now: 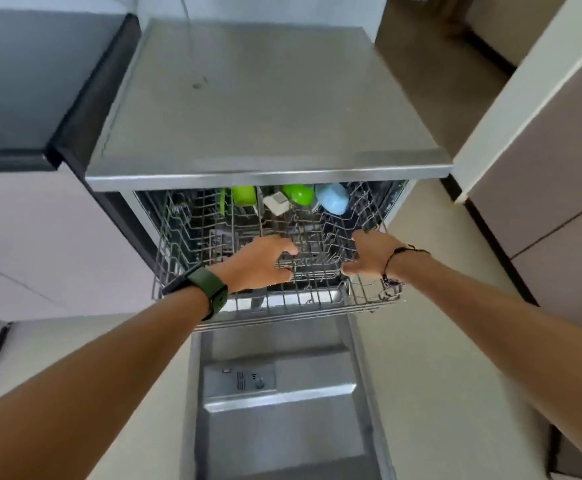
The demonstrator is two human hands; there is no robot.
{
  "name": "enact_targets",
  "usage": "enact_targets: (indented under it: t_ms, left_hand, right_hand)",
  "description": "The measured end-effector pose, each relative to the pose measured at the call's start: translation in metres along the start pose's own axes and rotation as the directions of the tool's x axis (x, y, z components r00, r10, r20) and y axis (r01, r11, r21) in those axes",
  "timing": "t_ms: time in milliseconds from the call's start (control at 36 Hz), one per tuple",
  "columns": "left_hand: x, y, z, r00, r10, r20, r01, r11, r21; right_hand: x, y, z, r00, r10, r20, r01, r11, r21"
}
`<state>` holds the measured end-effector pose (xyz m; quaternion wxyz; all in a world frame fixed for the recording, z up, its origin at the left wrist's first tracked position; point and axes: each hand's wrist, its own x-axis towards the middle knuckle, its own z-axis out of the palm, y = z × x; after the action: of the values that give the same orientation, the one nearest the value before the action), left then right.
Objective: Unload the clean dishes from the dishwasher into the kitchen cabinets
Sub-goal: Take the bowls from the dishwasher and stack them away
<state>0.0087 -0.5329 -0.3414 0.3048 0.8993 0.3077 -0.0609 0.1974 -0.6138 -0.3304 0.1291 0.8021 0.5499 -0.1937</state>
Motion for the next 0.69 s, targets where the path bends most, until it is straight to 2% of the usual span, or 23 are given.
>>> enact_targets:
  t_ms: [111,194,278,389,556,694]
  left_hand:
    - [0.041,-0.016,0.028,0.996,-0.085,-0.015,0.084,0.995,-0.056]
    - [0.074,-0.028,0.041,0.991,-0.121,-0.053,0.116,0.989,-0.089]
    - [0.111,-0.041,0.052,0.985,-0.140,-0.097,0.134,0.989,-0.067]
    - [0.171,-0.060,0.065,0.975,-0.145,-0.168,0.147,0.989,-0.005]
    - [0.275,-0.094,0.068,0.960,-0.103,-0.261,0.149,0.976,0.161]
    - [0.341,-0.115,0.063,0.948,0.001,-0.319,0.123,0.923,0.365]
  right_hand:
    - [0.052,0.022,0.025,1.000,0.022,0.011,-0.022,0.997,0.076]
    - [0.090,0.033,0.041,0.999,0.038,0.004,-0.038,0.976,0.213]
    - [0.126,0.041,0.057,0.999,0.050,-0.011,-0.043,0.939,0.340]
    - [0.178,0.050,0.069,0.993,0.072,-0.095,-0.033,0.933,0.358]
    - [0.266,0.057,0.071,0.979,-0.022,-0.203,0.041,0.995,0.091]
    - [0.325,0.063,0.061,0.963,-0.101,-0.250,0.048,0.977,-0.210]
